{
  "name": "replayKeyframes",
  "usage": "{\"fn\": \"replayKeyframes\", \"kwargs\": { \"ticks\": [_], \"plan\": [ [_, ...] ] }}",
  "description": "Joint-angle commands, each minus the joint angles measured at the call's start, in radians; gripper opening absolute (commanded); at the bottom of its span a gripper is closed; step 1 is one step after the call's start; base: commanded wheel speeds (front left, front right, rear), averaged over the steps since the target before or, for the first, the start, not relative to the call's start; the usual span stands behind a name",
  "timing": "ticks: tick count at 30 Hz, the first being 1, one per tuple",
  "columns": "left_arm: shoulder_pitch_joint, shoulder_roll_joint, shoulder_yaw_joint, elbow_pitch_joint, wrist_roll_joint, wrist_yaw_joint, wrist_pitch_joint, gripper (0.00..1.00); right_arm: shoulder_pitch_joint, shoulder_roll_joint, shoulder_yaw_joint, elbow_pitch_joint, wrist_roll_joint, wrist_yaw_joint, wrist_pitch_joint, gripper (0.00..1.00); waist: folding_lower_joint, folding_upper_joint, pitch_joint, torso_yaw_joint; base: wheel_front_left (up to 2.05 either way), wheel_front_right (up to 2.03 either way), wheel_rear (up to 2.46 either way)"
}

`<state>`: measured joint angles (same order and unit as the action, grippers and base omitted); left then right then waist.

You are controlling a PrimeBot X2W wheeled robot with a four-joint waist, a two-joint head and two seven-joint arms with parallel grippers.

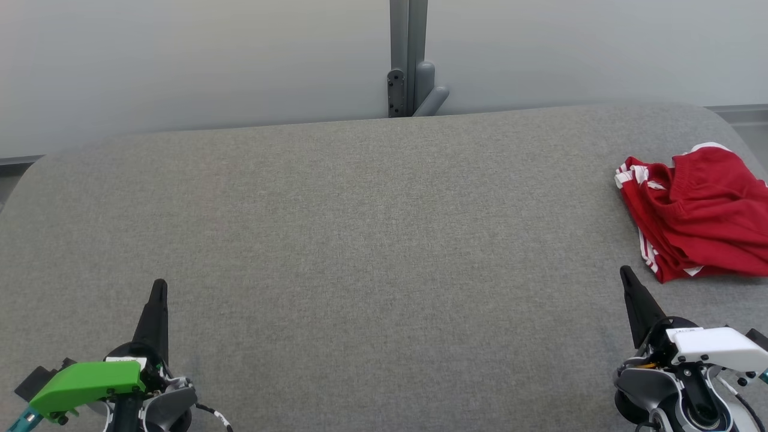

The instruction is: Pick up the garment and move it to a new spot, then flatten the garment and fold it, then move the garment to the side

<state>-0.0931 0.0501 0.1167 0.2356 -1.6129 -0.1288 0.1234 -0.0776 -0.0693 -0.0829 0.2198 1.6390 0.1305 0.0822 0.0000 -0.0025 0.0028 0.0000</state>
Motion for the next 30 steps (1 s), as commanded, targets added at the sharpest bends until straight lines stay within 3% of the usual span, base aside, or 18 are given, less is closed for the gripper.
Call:
{"fn": "replayKeyframes", "kwargs": {
  "ticks": [1, 30],
  "plan": [
    [-0.012, 0.0, 0.003, 0.001, -0.001, -0.006, 0.005, 0.0, -0.011, 0.001, -0.003, 0.001, -0.005, 0.0, 0.005, 0.0, 0.0, 0.0025, 0.0, 0.0, 0.0, 0.0, 0.0],
    [-0.012, 0.0, 0.003, 0.001, -0.001, -0.006, 0.004, 0.0, -0.012, 0.006, -0.011, 0.002, -0.012, 0.0, 0.012, 0.0, 0.0, 0.0025, 0.0, 0.0, 0.0, 0.0, 0.0]
  ]
}}
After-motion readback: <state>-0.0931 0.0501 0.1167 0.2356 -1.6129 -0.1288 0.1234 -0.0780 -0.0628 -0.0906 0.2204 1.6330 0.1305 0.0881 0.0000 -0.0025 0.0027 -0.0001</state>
